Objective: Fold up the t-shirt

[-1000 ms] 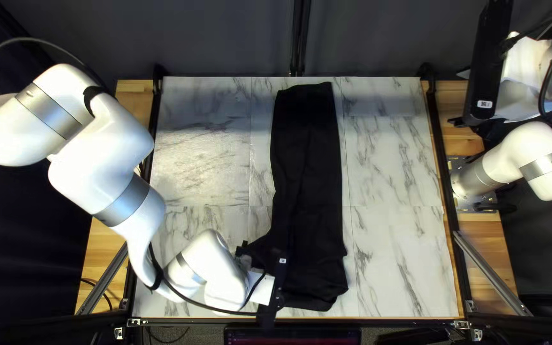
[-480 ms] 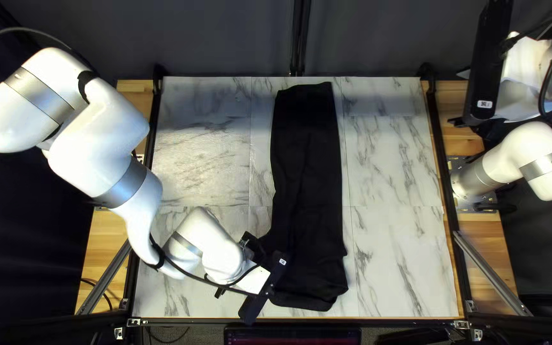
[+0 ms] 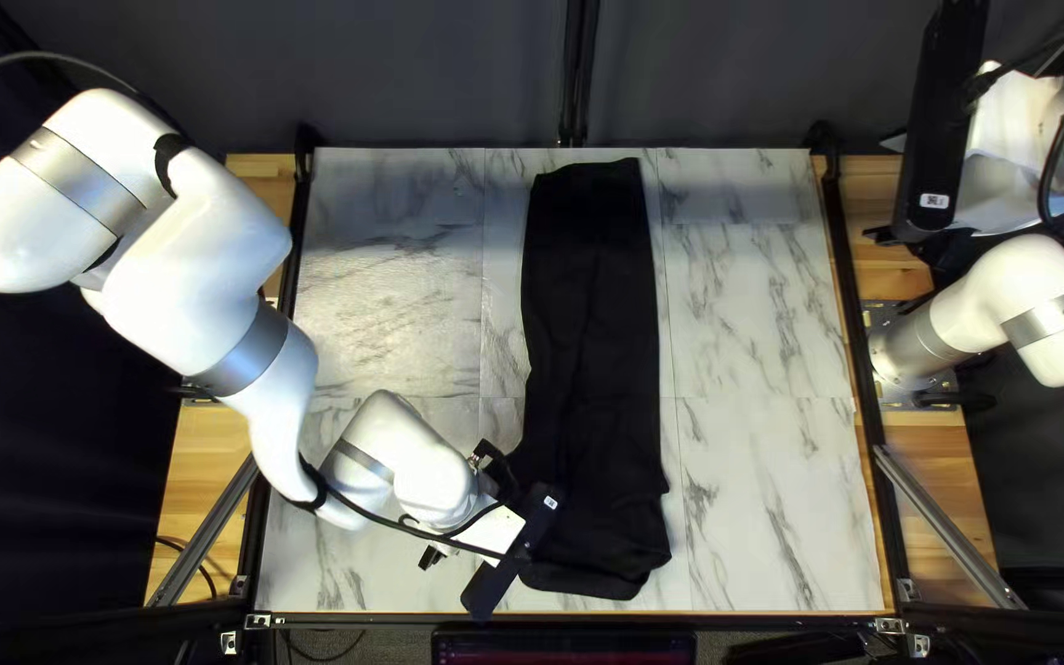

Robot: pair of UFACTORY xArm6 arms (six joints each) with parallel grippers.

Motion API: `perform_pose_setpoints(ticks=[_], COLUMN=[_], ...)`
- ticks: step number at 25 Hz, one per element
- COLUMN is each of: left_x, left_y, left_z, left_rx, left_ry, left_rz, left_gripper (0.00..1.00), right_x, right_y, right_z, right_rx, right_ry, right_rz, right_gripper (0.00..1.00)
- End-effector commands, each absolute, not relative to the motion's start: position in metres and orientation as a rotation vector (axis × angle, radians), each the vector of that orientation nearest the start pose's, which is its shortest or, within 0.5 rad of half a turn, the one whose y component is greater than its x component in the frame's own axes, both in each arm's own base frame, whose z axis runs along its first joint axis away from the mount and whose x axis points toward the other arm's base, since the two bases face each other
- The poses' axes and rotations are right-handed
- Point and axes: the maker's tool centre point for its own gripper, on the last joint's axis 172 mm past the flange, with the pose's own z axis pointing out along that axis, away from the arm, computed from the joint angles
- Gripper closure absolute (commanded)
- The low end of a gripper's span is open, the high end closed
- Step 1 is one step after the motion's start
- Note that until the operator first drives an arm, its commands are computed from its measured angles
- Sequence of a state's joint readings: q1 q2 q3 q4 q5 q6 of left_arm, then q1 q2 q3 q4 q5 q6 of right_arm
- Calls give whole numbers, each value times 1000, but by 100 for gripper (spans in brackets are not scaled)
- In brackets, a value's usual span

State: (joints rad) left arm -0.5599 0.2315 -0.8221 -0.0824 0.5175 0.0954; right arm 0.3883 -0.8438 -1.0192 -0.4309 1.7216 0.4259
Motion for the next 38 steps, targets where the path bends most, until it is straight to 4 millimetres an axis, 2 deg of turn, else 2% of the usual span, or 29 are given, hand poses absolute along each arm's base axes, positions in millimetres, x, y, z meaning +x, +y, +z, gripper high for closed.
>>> perform_pose_setpoints(ticks=[1,5,10,19,23,24,27,34,38], left_x=[395,397,402,420,432,433,428,396,387], left_y=[-249,-249,-243,-202,-187,-176,-159,-143,-133], left_z=[25,34,62,125,138,140,145,168,178], left_rx=[-3063,-3055,-3038,-3060,-3085,-3094,-3106,-3077,-3054], left_ry=[923,920,875,581,476,433,332,197,171], left_rz=[-101,-107,-153,-323,-392,-403,-425,-447,-455], left_gripper=[100,100,100,100,100,100,100,100,100], right_x=[261,261,261,261,261,261,261,261,261], right_y=[-18,-18,-18,-18,-18,-18,-18,-18,-18], right_z=[438,438,438,438,438,438,438,438,438], right_rx=[-3426,-3426,-3426,-3426,-3426,-3426,-3426,-3426,-3426], right_ry=[230,230,230,230,230,230,230,230,230], right_rz=[-514,-514,-514,-514,-514,-514,-514,-514,-514], right_gripper=[0,0,0,0,0,0,0,0,0])
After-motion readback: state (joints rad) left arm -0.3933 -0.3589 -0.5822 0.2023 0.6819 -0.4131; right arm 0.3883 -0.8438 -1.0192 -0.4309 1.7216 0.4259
